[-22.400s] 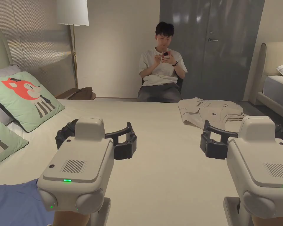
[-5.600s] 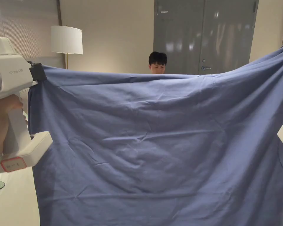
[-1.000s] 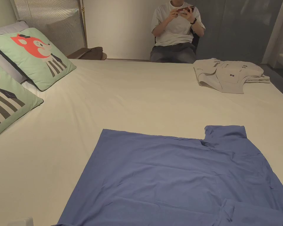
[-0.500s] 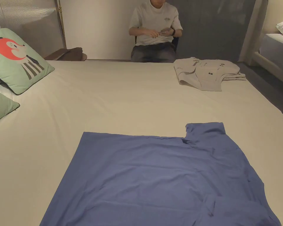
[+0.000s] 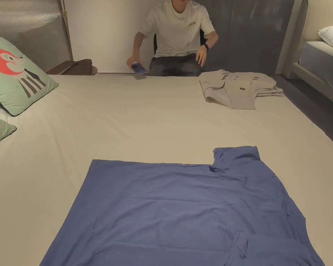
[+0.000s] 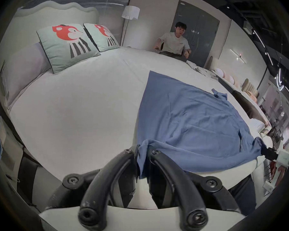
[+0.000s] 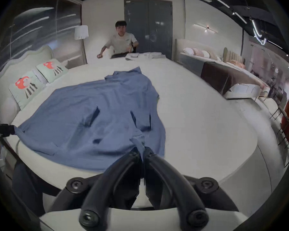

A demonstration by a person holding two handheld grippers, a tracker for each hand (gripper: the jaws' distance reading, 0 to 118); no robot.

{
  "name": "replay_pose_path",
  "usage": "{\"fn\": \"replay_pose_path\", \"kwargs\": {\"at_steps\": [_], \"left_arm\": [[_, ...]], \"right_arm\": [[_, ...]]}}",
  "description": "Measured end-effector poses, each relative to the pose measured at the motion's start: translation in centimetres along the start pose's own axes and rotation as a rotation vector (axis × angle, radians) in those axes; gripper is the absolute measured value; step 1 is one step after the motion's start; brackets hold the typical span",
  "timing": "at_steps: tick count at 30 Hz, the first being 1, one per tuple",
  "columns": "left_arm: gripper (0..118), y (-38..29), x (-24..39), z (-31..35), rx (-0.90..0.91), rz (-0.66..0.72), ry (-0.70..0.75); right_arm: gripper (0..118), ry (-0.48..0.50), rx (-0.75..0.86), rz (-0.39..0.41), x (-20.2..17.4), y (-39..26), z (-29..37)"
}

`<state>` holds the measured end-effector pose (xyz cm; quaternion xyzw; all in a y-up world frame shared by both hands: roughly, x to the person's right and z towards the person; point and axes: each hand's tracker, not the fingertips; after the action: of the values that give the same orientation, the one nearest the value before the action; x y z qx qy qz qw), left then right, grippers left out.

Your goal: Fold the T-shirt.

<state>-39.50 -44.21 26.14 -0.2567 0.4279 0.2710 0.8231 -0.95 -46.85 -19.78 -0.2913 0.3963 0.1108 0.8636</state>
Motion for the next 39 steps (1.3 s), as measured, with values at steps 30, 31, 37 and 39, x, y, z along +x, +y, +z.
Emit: {"fn": "replay_pose_path", "kwargs": {"at_steps": [30, 31, 37, 39], "left_arm": [[4, 15.4, 5.6, -19.7, -0.090, 0.106, 0.108], [4, 15.4, 5.6, -20.0, -0.098, 0.106, 0.111], [4, 15.1, 5.4, -21.4, -0.122, 0.097, 0.122], [4, 15.0, 5.5, -21.6, -0.128, 0.088, 0.124]], "right_arm": [[2, -0.100, -0.116, -0.096, 0.6, 16.0, -19.5], [2, -0.105, -0.128, -0.092, 0.3, 15.8, -20.0], [2, -0.120, -0.162, -0.070, -0.2, 15.7, -20.9], [2, -0.120, -0.164, -0.063, -0.3, 15.4, -21.3]]}}
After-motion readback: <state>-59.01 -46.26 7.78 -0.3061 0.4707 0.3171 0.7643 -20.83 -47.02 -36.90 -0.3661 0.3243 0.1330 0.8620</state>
